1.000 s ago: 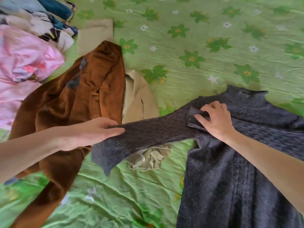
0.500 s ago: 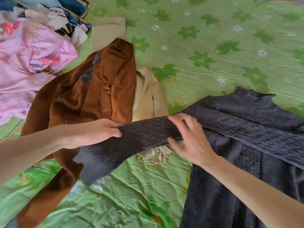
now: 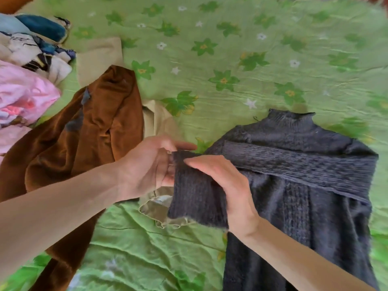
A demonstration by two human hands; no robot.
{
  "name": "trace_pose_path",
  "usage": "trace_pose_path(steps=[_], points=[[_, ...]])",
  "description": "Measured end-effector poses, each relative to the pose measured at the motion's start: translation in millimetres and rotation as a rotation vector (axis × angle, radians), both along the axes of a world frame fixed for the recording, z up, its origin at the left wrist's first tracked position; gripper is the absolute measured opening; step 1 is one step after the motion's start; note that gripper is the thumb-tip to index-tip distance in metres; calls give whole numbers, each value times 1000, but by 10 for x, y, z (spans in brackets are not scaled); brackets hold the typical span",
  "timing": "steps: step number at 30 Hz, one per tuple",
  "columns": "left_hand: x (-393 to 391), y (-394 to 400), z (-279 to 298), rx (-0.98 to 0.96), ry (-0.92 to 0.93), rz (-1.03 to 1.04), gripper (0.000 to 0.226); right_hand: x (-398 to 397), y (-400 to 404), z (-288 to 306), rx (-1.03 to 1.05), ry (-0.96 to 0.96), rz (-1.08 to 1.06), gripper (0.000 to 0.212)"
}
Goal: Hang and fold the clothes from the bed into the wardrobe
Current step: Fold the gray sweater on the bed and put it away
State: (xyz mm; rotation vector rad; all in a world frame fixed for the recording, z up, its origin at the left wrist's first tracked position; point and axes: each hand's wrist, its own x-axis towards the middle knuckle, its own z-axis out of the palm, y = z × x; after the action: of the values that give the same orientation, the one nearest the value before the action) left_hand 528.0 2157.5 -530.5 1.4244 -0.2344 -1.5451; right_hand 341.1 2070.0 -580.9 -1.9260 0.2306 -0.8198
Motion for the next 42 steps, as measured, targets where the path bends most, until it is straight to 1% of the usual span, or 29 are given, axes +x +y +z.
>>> trace_pose_path(steps=[1,3,4,5,6,8,9,11,13,14,15,16,17,19,20,21,22,23,26,29,31,33,35,37,39,40,41,42], points=[[-18,-94,-6,-19,-8,-60,51,-52,-79,86,90,-6,-9,37],[-105,-284,-40,-9,-147,-205,45,-149,-232,239,374,-103,-63,38],[-143,-375,-101,11,-266,-264,41,-199,-310,298,504,-174,-116,34],[-195,-468,-157,23,-414,-320,38,-259,-417,337,583,-225,-207,22],[-236,-555,-247,14,-593,-385,31,-326,-544,370,605,-244,-337,13],[-318,-733,-436,-22,-947,-590,26,-530,-821,351,629,-224,-551,19],[-368,-828,-524,-24,-1058,-685,30,-641,-958,355,694,-240,-637,20],[-451,-1029,-725,-25,-1136,-779,38,-919,-1237,338,852,-267,-759,18],[-517,-1208,-848,3,-1093,-785,40,-1164,-1498,316,924,-261,-877,12],[-519,-1277,-923,42,-1055,-780,38,-1293,-1620,288,928,-241,-922,10],[-506,-1325,-1016,74,-1036,-782,30,-1435,-1745,221,917,-210,-966,8],[-470,-1349,-1092,99,-1082,-813,23,-1593,-1872,123,895,-174,-992,7],[-421,-1370,-1155,83,-1194,-862,23,-1743,-1992,9,865,-117,-995,10],[-316,-1395,-1228,-12,-1469,-925,40,-2041,-2199,-292,803,69,-970,11],[-256,-1399,-1245,-71,-1553,-910,47,-2165,-2266,-455,784,170,-961,10],[-208,-1437,-1276,-133,-1603,-885,49,-2286,-2320,-592,769,258,-953,7],[-181,-1488,-1291,-169,-1632,-859,47,-2396,-2365,-725,728,337,-946,5],[-154,-1552,-1311,-199,-1657,-842,43,-2470,-2396,-824,657,412,-944,8],[-114,-1794,-1350,-276,-1750,-830,37,-2569,-2482,-1002,443,557,-975,25],[-66,-2005,-1403,-329,-1821,-891,35,-2604,-2618,-1118,292,651,-1039,22],[-60,-2083,-1438,-284,-1857,-932,33,-2611,-2693,-1207,68,821,-1056,25],[-113,-2109,-1500,-182,-1910,-954,40,-2578,-2729,-1262,-164,950,-1054,27],[-211,-2094,-1555,-44,-1935,-945,51,-2537,-2734,-1304,-286,977,-1022,28],[-326,-2052,-1594,54,-1906,-831,51,-2520,-2727,-1330,-283,998,-1038,35],[-495,-1977,-1610,29,-1913,-647,46,-2537,-2696,-1342,-296,944,-1089,45],[-588,-1938,-1610,-20,-1914,-594,48,-2541,-2665,-1337,-352,911,-1049,47],[-676,-1902,-1616,-72,-1897,-602,53,-2544,-2626,-1332,-430,887,-936,50],[-757,-1869,-1639,-119,-1870,-656,58,-2558,-2593,-1347,-509,886,-775,53]])
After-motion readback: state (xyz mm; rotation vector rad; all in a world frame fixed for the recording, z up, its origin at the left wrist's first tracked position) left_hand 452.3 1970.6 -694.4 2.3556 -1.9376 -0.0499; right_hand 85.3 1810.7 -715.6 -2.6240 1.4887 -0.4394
